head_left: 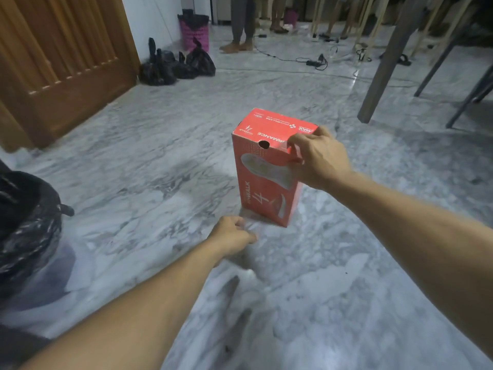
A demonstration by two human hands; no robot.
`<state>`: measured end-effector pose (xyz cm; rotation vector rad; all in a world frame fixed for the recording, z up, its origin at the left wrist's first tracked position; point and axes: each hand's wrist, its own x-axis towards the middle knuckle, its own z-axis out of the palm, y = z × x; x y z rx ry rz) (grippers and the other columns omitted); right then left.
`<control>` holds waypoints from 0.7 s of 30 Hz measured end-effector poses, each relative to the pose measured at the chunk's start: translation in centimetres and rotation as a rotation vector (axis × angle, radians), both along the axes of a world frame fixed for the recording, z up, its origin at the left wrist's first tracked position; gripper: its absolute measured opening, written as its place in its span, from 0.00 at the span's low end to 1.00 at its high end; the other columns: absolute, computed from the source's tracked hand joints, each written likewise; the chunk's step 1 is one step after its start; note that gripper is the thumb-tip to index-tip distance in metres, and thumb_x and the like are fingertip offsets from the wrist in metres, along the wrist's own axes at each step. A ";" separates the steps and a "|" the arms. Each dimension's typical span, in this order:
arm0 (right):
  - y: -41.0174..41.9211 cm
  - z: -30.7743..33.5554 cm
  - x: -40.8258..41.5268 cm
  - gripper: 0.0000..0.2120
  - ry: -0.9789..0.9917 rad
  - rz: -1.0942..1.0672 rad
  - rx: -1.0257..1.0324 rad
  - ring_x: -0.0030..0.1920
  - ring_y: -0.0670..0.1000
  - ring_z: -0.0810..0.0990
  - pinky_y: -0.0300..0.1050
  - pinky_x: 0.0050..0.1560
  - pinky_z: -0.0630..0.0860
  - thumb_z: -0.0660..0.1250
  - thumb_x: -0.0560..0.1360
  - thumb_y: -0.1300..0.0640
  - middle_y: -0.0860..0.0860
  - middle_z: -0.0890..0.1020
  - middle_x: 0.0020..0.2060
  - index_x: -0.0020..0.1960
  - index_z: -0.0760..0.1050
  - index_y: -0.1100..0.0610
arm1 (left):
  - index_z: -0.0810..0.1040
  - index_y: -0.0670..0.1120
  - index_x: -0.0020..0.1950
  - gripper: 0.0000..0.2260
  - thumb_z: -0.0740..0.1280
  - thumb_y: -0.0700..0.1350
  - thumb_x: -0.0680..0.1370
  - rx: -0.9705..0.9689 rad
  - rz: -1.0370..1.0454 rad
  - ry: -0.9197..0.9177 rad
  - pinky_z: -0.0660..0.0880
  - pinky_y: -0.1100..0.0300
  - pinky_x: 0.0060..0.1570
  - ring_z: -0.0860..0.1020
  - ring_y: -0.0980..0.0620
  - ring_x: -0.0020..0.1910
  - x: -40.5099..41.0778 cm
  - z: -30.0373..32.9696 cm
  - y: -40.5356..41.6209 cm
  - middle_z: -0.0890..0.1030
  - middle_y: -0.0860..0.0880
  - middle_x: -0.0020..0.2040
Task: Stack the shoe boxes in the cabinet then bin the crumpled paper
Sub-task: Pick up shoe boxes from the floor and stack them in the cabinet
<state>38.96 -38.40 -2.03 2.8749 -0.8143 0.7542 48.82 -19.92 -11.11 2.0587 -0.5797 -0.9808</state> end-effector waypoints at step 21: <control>-2.8 -5.8 -11.9 0.08 -0.379 -0.523 0.988 0.42 0.54 0.84 0.49 0.45 0.81 0.74 0.63 0.47 0.51 0.83 0.33 0.36 0.83 0.51 | 0.77 0.48 0.59 0.22 0.78 0.39 0.68 -0.265 0.316 0.285 0.79 0.52 0.52 0.83 0.50 0.48 -2.0 -4.2 1.9 0.84 0.50 0.53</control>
